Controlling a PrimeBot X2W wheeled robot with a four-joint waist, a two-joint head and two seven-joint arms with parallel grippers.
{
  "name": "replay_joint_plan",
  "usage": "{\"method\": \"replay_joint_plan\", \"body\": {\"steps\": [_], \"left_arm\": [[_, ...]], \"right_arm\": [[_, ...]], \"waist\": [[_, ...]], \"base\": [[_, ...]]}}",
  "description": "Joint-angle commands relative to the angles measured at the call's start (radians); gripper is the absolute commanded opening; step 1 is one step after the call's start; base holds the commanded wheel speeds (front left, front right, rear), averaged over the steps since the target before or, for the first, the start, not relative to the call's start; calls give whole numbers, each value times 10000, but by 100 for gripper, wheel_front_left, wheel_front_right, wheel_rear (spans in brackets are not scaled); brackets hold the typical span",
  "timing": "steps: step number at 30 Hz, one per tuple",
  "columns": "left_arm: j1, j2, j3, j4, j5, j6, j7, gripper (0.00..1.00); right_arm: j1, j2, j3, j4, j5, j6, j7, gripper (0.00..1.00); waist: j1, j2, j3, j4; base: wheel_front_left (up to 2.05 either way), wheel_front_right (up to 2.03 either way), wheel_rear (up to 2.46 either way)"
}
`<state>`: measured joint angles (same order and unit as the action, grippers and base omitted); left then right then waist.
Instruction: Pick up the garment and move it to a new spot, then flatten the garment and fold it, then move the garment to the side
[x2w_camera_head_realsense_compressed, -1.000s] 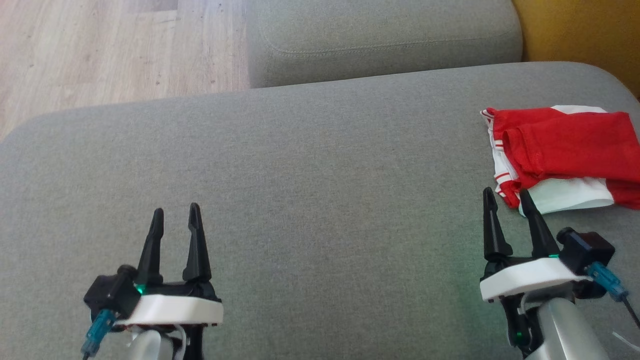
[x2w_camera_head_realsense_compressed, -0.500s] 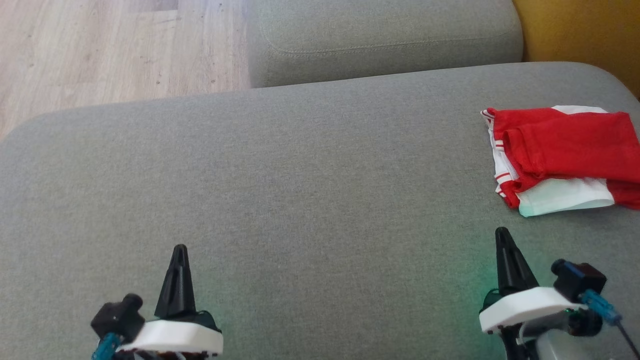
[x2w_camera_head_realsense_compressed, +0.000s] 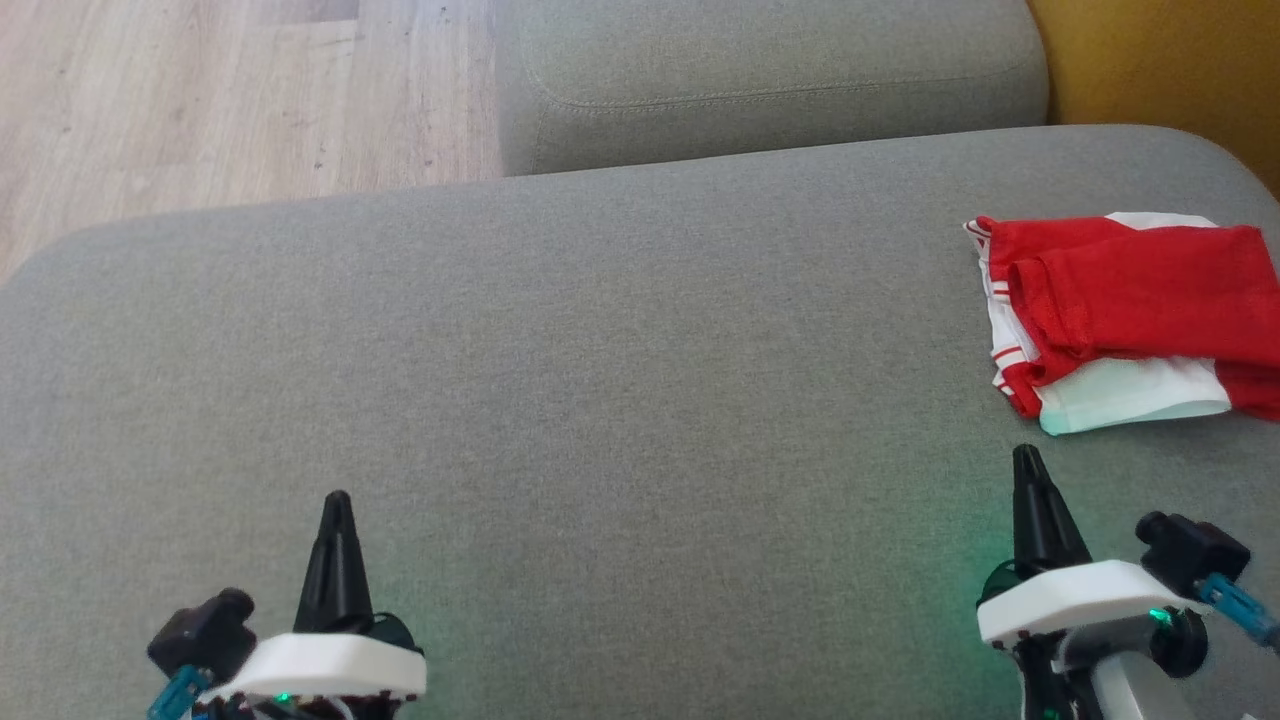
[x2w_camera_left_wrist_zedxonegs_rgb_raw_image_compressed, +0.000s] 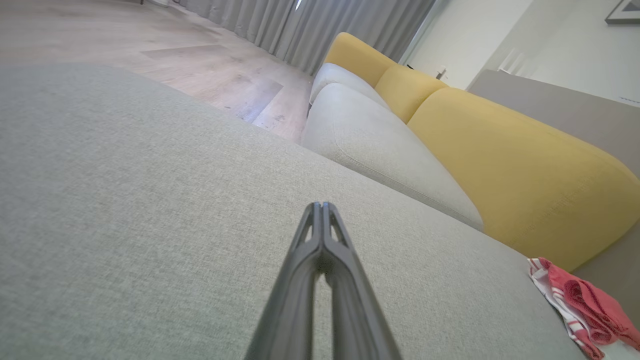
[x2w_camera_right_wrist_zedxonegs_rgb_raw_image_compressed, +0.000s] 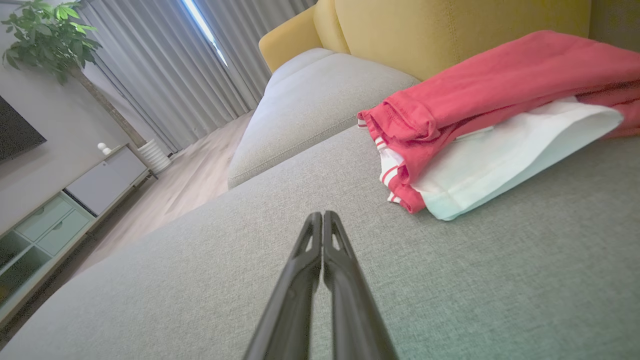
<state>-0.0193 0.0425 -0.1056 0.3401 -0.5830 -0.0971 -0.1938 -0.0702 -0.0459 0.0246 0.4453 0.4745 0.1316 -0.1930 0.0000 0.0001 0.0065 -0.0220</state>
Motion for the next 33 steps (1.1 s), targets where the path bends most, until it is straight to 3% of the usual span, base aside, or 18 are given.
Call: {"method": "replay_joint_plan", "body": {"steps": [1, 33], "left_arm": [[-505, 11, 167, -376, -211, -44, 50, 0], [-618, 31, 767, -546, -3191, -131, 944, 0]], "right_arm": [[-411, -18, -46, -402, 256, -2, 64, 0], [-400, -26, -443, -879, 3543, -4, 953, 0]], "waist": [[0, -1, 0, 3], [0, -1, -11, 67]], "base": [[0, 0, 0], [0, 0, 0]]}}
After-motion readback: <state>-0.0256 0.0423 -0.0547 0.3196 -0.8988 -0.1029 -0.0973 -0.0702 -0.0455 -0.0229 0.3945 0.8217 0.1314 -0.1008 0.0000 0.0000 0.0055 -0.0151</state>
